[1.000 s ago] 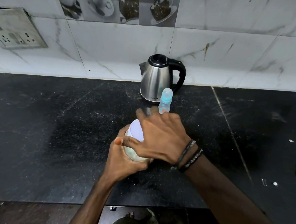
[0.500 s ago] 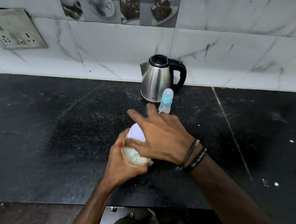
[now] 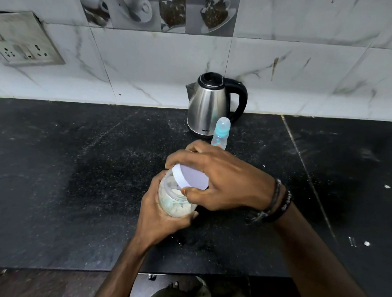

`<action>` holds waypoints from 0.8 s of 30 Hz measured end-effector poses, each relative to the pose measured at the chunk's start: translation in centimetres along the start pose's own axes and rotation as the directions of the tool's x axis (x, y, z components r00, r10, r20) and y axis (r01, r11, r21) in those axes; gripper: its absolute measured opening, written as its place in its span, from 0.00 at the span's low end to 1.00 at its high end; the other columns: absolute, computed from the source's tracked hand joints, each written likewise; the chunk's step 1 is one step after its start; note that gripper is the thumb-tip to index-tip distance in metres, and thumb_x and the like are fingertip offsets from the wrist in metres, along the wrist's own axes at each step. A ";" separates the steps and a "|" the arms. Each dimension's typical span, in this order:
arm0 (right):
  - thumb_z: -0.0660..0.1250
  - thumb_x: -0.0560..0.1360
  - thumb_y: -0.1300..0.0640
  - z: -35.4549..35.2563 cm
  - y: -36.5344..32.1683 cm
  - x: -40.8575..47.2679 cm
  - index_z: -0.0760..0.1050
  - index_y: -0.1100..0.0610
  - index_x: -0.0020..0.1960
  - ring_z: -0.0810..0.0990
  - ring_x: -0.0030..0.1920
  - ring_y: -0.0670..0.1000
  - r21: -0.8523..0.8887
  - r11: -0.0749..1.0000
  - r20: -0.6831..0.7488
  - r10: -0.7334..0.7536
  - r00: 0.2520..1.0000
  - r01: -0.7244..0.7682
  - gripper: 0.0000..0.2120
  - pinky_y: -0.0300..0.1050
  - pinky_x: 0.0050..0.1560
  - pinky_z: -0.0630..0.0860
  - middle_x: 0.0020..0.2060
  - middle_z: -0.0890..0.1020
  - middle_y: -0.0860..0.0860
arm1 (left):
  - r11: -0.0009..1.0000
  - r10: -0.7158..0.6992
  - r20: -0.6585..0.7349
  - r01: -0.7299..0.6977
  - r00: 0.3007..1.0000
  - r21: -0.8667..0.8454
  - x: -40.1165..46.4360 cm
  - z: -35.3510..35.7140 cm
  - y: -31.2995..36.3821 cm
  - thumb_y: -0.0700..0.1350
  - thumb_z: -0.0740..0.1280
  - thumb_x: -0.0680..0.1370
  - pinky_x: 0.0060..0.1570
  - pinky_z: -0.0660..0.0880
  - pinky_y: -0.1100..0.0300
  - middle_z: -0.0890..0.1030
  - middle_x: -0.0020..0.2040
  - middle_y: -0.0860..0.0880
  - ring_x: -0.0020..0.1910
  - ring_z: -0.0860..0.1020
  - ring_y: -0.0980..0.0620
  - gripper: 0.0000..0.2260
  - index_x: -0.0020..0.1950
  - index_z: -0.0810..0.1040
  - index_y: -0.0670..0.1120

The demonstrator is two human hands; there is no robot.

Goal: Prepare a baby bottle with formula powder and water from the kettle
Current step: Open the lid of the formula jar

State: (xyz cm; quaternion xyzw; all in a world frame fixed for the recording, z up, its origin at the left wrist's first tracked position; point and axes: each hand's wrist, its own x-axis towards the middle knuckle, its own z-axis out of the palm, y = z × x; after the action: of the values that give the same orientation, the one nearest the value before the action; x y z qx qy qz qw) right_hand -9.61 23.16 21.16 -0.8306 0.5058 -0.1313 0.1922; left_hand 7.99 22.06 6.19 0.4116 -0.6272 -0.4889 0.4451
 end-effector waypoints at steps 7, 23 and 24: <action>0.76 0.69 0.53 1.5 3.5 -1.5 0.70 0.51 0.53 0.73 0.52 0.48 0.251 0.968 -0.272 0.099 0.957 -0.029 0.19 0.52 0.54 0.76 0.51 0.74 0.46 | 0.996 0.055 -0.060 -0.051 0.997 0.075 0.2 -1.7 -0.9 0.44 0.86 0.56 0.65 0.76 0.54 0.79 0.65 0.49 0.66 0.78 0.50 0.47 0.72 0.70 0.45; 0.79 0.67 0.53 18.7 9.2 -1.3 0.86 0.59 0.43 0.76 0.67 0.56 0.204 0.907 -0.173 0.404 0.898 -0.368 0.10 0.37 0.66 0.64 0.70 0.75 0.55 | 0.988 -0.077 -0.105 0.090 0.992 0.124 -0.5 -5.7 -7.1 0.51 0.85 0.54 0.64 0.74 0.63 0.81 0.64 0.55 0.63 0.79 0.55 0.44 0.68 0.73 0.54; 0.78 0.67 0.53 19.1 9.1 -1.1 0.86 0.59 0.43 0.76 0.67 0.57 0.200 0.906 -0.157 0.405 0.901 -0.373 0.10 0.39 0.67 0.65 0.70 0.75 0.56 | 0.987 -0.082 -0.104 0.095 0.991 0.127 -0.5 -5.8 -7.4 0.51 0.85 0.54 0.65 0.74 0.62 0.81 0.63 0.55 0.64 0.79 0.55 0.43 0.67 0.73 0.55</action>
State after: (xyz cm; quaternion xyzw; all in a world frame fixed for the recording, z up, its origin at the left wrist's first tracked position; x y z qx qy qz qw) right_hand -9.39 23.95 0.02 -0.6768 0.6656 -0.2121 0.2323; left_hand 14.29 19.78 -0.47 0.4911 -0.6165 -0.4448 0.4253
